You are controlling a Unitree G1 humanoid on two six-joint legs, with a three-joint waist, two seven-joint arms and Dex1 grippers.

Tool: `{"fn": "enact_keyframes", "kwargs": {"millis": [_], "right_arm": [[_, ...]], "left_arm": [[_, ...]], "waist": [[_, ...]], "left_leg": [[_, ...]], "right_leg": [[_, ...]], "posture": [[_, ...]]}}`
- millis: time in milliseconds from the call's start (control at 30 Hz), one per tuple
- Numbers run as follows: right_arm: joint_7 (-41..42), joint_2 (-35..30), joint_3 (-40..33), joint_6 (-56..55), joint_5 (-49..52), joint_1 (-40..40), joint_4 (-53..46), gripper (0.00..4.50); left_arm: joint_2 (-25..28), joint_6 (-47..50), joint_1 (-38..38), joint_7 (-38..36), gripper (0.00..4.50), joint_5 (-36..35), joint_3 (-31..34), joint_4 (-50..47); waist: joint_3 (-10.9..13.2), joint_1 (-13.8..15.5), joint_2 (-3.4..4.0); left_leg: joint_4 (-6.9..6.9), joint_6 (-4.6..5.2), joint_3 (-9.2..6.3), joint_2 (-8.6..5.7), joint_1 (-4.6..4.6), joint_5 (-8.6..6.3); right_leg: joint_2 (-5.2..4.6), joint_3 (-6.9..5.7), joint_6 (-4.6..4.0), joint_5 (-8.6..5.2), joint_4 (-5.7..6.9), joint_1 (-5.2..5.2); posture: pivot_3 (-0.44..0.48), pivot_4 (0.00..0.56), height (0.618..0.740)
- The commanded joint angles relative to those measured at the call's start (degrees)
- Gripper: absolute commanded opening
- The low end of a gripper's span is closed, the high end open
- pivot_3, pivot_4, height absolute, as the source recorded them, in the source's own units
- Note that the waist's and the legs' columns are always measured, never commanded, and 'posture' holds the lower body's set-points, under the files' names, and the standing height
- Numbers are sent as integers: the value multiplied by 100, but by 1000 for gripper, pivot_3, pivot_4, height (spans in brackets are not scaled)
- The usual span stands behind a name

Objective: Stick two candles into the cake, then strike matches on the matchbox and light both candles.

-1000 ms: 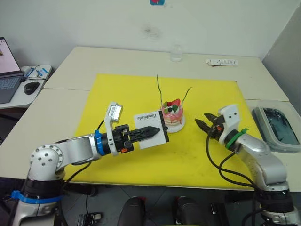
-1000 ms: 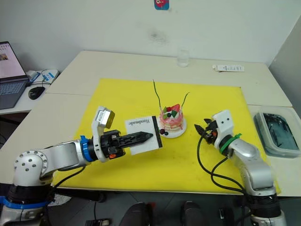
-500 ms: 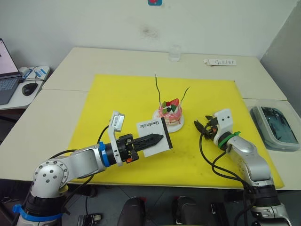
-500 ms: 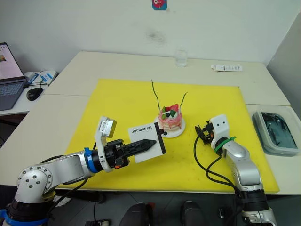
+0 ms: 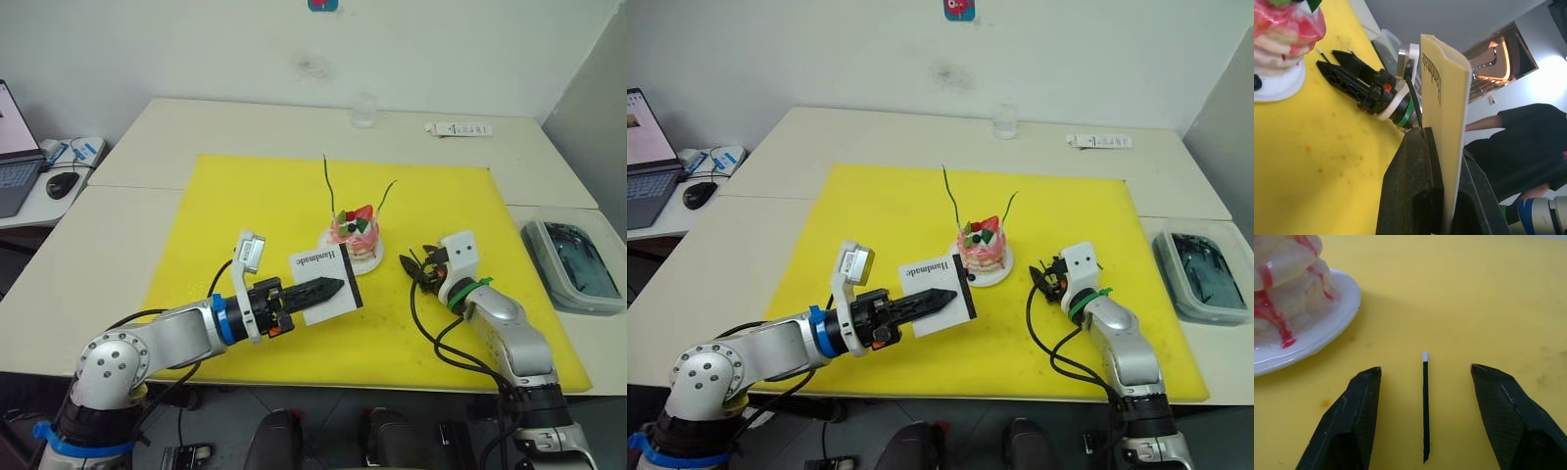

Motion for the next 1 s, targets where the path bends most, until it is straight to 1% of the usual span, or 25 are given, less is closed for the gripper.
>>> {"fn": "enact_keyframes", "kwargs": {"millis": [33, 133, 167, 200, 400, 567, 600, 667, 733, 767, 800, 867, 900, 1000], "right_arm": [[-4, 22, -61, 37, 54, 76, -84, 1691], [-28, 46, -78, 73, 71, 112, -54, 672], [-32, 40, -74, 73, 55, 117, -38, 258], [-34, 32, -64, 59, 30, 122, -17, 21], [43, -60, 72, -222, -167, 134, 73, 21], [324, -257, -63, -213, 28, 153, -331, 21], [497, -388, -83, -160, 123, 175, -513, 21], [1224, -1007, -136, 259, 539, 210, -1236, 21], [1696, -1446, -197, 675, 961, 189, -1727, 21], [1910, -1686, -247, 884, 1192, 131, -1963, 21], [2135, -1928, -333, 1144, 1526, -3, -2226, 21], [2440, -2254, -445, 1446, 2009, -287, -2596, 21], [2505, -2339, -469, 1535, 2156, -395, -2690, 21], [2743, -2631, -181, 1504, 2131, -850, -2863, 21]], "left_arm": [[-32, -94, -139, -31, 0, -45, -25, -60], [-20, -101, -160, -21, 0, -61, -35, -54], [-17, -101, -164, -17, 0, -66, -37, -54], [-13, -97, -169, -21, 0, -63, -39, -54], [-40, -110, -206, 12, 0, 0, -60, -22], [-89, -132, -241, 18, 0, 93, -55, 29], [-89, -126, -252, 3, 0, 115, -50, 45], [-63, -101, -322, -61, 0, 182, -18, 127], [-46, -83, -369, -131, 0, 286, 9, 191], [-43, -92, -402, -172, 0, 466, 15, 235], [-69, -158, -474, -212, 0, 803, -1, 309], [-184, -269, -619, -289, 0, 1287, -18, 461], [-247, -292, -672, -333, 0, 1417, -12, 519], [-491, -292, -919, -512, 0, 1667, -34, 664]], "waist": [[0, 0, 0], [0, 0, 0], [0, 0, 0], [0, 0, 0], [0, -1, 0], [0, 0, 0], [1, 0, 1], [13, 1, 17], [19, 6, 25], [18, 7, 22], [19, 7, 22], [20, 0, 23], [20, -2, 23], [21, 2, 20]], "left_leg": [[0, 0, 0, 0, 0, 0], [-1, 0, -1, 0, 0, 0], [-1, 0, -1, 1, 0, 0], [-1, 0, -1, 1, 0, 0], [-1, 0, -1, 0, 0, 0], [-2, 0, -1, -1, -1, 0], [-2, 0, -1, -1, -2, 0], [-3, 0, 0, -1, -5, 0], [-5, 1, 4, -3, -7, -1], [-6, 1, 3, -1, -6, -1], [-7, 1, -2, 2, -5, -1], [-7, 1, -3, 2, -4, -1], [-8, 1, -4, 2, -1, -1], [-8, 1, -9, 3, -2, -1]], "right_leg": [[0, 1, 0, 0, 0, 0], [0, -1, 0, 0, 0, 0], [0, -1, 0, -1, 0, 0], [0, -1, 0, -1, 0, 0], [0, -1, 0, -1, -1, 1], [0, 0, 0, -1, -3, 1], [0, -1, 0, -1, -4, 0], [0, -1, 0, -1, -6, -2], [-1, -1, 4, 1, -9, -5], [-1, -2, 5, 2, -10, -5], [2, -5, 5, 1, -11, -3], [6, -6, 1, 0, -9, -5], [8, -6, 1, 0, -9, -3], [9, -9, -1, 0, -13, -1]], "posture": [[0, 150, 740], [0, 150, 740], [0, 150, 740], [0, 150, 740], [0, 150, 740], [0, 150, 740], [0, 150, 740], [0, 150, 740], [0, 150, 740], [0, 150, 740], [0, 150, 740], [0, 150, 740], [0, 150, 740], [0, 150, 740]]}}
